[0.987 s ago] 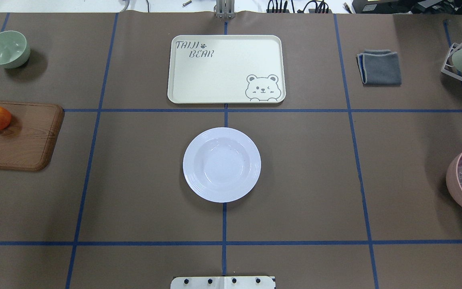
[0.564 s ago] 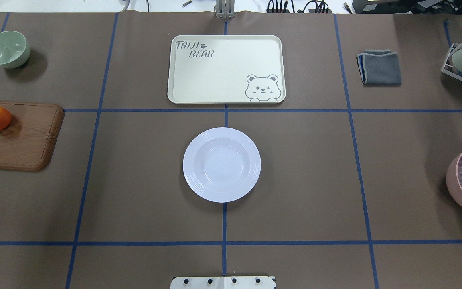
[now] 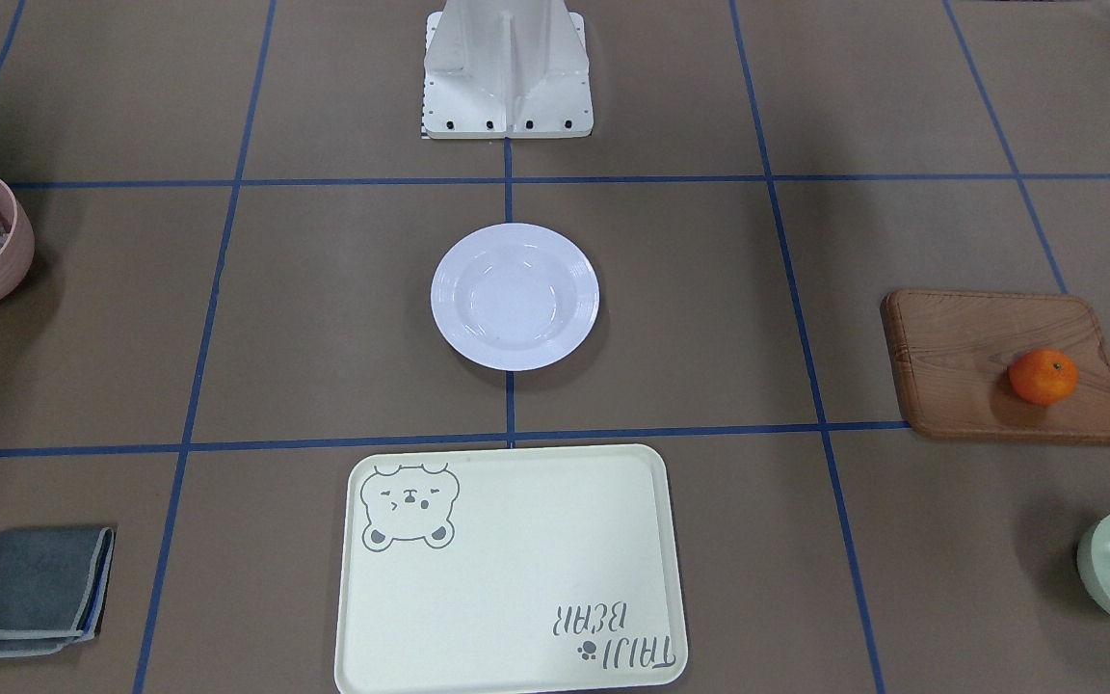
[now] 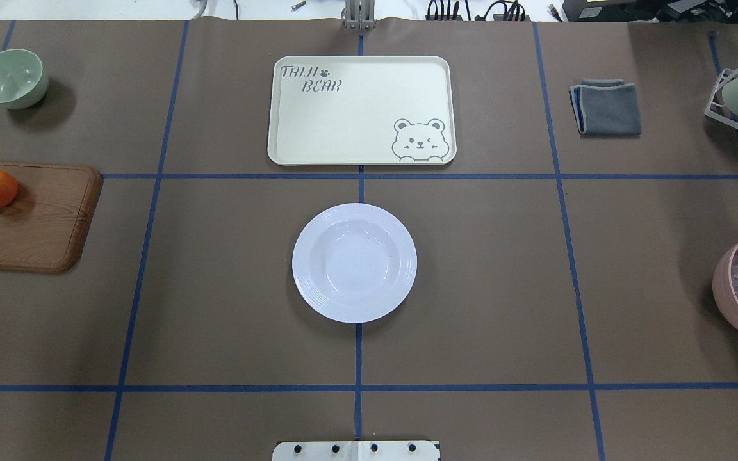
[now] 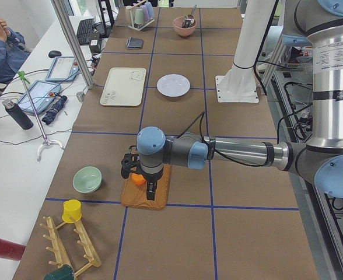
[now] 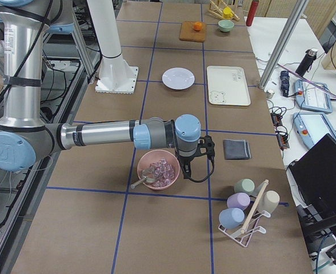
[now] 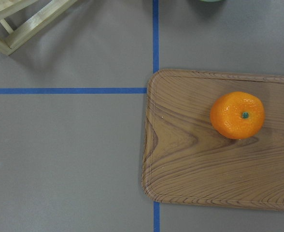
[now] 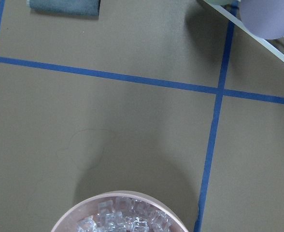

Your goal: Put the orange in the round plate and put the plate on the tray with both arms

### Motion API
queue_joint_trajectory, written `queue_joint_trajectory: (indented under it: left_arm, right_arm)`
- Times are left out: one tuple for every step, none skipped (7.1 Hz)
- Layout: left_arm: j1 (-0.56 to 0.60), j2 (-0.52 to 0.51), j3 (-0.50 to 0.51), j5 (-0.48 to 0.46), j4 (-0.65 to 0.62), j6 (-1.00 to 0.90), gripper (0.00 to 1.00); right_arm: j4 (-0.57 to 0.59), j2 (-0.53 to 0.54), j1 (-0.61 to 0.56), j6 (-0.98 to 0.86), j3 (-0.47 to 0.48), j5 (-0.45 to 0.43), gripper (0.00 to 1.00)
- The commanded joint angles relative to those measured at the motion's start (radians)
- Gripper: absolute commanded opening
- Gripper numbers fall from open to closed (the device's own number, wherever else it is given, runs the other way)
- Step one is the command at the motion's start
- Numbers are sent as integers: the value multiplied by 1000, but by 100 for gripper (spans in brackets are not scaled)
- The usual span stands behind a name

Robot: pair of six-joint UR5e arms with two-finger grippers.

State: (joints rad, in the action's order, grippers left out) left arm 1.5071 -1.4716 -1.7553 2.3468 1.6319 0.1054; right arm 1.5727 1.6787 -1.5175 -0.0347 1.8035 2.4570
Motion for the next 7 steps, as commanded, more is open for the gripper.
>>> queue_joint_trajectory:
  left_arm:
    - [-117,-66,11,-7,-4,0,97]
    - [-157,-126,43,-11,-3,25,97]
    - [-172,-186,112,-11,0,37,97]
    - [-186,-250,199,-11,25,45,98]
    - [-203,-260,236,-11,48,45,98]
    - [-232,-275,270,-11,51,45,98]
    - [-243,-285,302,-11,52,45,98]
  right_arm:
    - [0,-1,5,-1,4,0,100]
    - [0,-1,10,-1,4,0,100]
    - [0,-1,13,-2,4,-1,100]
    - [0,-1,25,-1,2,-3,100]
    - [0,-1,29,1,2,-3,100]
    - [0,-1,33,2,2,-3,100]
    - [0,-1,37,2,1,-3,100]
